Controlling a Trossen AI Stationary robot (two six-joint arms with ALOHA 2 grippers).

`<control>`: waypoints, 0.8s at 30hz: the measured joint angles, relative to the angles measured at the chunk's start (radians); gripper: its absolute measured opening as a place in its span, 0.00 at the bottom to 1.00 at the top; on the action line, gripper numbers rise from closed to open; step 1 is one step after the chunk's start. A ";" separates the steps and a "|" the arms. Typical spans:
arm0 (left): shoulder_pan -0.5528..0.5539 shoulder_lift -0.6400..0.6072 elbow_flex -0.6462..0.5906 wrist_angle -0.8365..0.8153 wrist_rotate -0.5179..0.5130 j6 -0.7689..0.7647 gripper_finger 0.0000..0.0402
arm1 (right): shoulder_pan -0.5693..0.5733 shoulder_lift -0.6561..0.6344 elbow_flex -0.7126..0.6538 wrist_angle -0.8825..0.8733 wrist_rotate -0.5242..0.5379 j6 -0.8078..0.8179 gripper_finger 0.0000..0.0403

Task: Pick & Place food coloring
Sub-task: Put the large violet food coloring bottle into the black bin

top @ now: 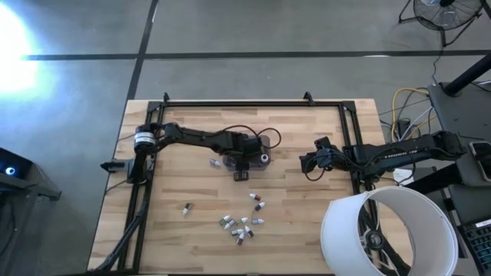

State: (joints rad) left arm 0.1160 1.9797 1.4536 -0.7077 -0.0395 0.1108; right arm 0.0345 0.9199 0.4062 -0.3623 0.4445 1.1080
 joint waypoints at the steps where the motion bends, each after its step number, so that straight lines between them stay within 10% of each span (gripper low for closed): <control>1: 0.000 0.000 -0.001 -0.003 -0.005 0.000 0.22 | 0.000 0.000 -0.001 0.000 0.000 0.000 0.55; 24: 0.007 0.000 -0.037 -0.115 -0.150 0.054 0.30 | 0.000 -0.001 -0.041 0.002 0.000 0.043 0.55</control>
State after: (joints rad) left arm 0.1230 1.9796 1.4167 -0.8226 -0.1895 0.1647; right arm 0.0345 0.9192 0.3655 -0.3600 0.4443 1.1511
